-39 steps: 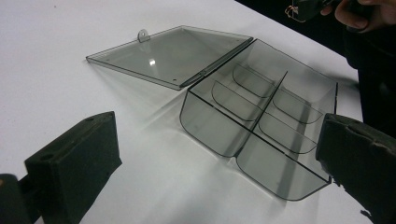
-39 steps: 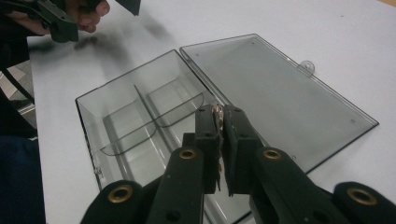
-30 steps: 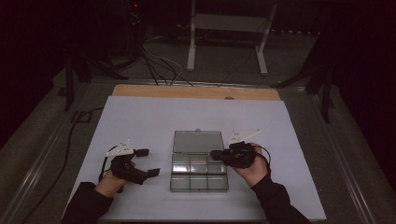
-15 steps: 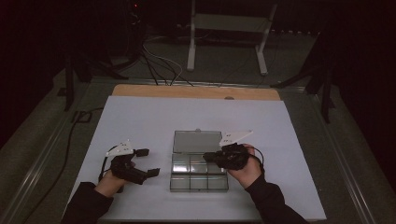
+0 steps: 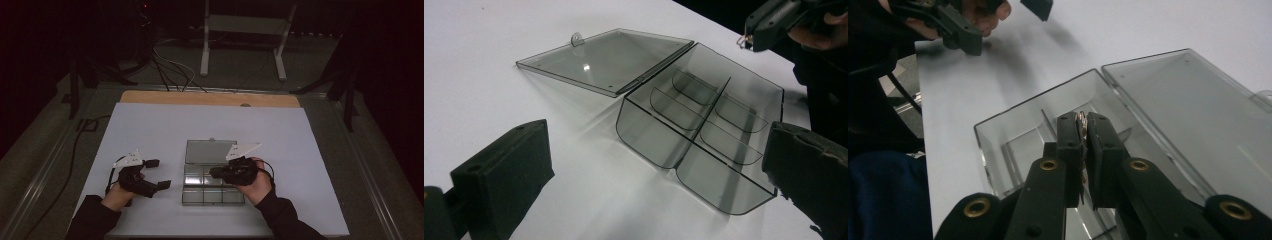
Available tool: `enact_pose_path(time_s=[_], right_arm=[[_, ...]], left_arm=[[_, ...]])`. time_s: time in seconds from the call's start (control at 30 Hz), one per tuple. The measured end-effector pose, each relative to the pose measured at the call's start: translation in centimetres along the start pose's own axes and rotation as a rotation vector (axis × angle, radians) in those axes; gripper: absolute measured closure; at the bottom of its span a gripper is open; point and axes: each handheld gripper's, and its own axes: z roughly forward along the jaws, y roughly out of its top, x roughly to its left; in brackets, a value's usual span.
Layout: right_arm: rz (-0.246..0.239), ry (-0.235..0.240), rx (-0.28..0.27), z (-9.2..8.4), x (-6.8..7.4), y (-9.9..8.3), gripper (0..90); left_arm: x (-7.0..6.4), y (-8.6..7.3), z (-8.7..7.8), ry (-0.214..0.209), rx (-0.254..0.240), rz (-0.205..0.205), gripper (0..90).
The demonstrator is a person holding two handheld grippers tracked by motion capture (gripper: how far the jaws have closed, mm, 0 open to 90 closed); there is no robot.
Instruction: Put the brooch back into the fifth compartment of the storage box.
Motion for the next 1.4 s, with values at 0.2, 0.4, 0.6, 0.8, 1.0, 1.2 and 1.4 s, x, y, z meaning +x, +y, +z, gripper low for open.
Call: enact_pose_path(time_s=[0.2, 0.4, 0.6, 0.8, 1.0, 1.2, 1.4], right_arm=[[0.002, 0.015, 0.025, 0.9, 0.3, -0.3, 85.1], [0.010, 0.023, 0.043, 1.4, 0.4, -0.8, 85.1], [0.026, 0.030, 0.053, 1.5, 0.4, -1.4, 85.1], [0.035, 0.038, 0.067, 1.6, 0.4, -2.0, 85.0], [0.046, 0.048, 0.086, 1.9, 0.6, -2.6, 85.0], [0.044, 0.065, 0.103, 2.2, 0.7, -3.0, 84.6], [0.033, 0.076, 0.097, 1.7, 1.0, -3.1, 84.2]], left_arm=[[0.0, 0.0, 0.0, 0.000, 0.001, 0.002, 0.9], [0.0, 0.0, 0.1, -0.002, 0.004, 0.001, 0.9], [0.1, 0.0, 0.0, -0.003, 0.004, 0.000, 0.9], [0.1, 0.0, 0.1, -0.003, 0.006, -0.001, 0.9], [0.1, 0.0, 0.0, -0.003, 0.004, -0.002, 0.9], [0.1, 0.0, 0.0, -0.003, 0.002, -0.002, 0.9], [0.1, 0.0, 0.0, -0.005, 0.002, -0.002, 0.9]])
